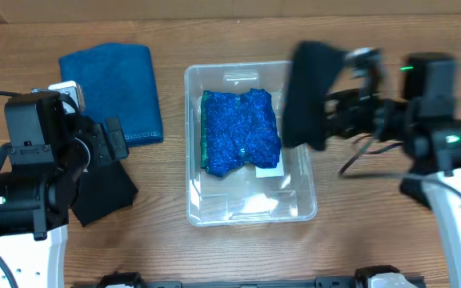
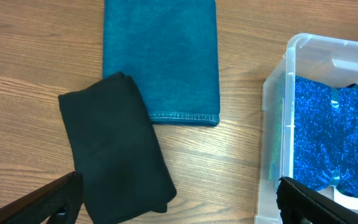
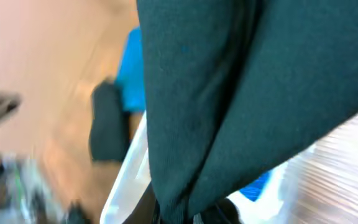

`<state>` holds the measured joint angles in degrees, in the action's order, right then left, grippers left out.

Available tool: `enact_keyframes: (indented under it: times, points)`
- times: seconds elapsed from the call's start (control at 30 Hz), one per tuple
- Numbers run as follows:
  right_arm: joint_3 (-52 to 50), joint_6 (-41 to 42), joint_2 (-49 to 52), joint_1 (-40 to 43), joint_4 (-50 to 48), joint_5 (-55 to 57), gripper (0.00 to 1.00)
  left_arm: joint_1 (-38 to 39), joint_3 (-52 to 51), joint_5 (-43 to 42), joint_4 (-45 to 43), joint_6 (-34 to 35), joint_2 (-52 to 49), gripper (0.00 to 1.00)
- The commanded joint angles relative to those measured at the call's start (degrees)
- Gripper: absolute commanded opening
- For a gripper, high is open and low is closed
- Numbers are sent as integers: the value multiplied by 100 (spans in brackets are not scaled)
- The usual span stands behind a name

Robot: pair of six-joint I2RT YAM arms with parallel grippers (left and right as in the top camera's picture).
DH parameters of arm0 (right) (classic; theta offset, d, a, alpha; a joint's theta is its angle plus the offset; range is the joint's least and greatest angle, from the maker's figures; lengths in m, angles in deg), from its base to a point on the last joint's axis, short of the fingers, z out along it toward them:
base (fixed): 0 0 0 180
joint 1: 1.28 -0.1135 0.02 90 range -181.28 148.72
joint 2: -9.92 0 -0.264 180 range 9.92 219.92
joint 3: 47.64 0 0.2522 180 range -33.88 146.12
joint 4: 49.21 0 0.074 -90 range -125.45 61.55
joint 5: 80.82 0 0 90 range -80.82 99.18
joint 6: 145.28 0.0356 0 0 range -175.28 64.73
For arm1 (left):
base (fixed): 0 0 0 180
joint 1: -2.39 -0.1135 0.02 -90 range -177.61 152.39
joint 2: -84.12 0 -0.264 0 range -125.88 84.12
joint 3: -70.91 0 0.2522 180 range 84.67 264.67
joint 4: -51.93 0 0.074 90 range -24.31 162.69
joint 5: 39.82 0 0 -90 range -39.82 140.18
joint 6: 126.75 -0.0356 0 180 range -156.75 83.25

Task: Pack container
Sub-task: 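Place the black cloth in the container's near end, release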

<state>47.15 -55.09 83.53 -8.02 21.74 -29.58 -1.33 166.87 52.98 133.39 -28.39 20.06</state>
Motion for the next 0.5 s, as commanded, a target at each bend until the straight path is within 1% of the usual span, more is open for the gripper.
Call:
enact_keyframes:
  times: [0.0,0.07,0.17,0.27,0.37,0.43,0.47]
  points:
    - [116,-1663,166,-1558,402,1578,4,15,109,15,-13,-107,-7,100]
    - [114,-2520,522,-2192,739,1950,4,15,109,15,-11,-107,-7,100]
    - [109,-4155,1360,-2717,1285,1985,4,15,107,15,4,-109,-7,100]
    - [76,-5141,2236,-2997,1915,1982,4,15,105,15,2,-107,-7,100]
    - [66,-5300,2857,-2994,2009,1945,4,15,105,17,2,-107,-7,100]
    - [66,-5320,3027,-2994,2013,1945,4,15,105,15,2,-107,-7,100]
    - [68,-5394,3056,-2994,1917,2039,17,15,105,15,2,-107,-7,100]
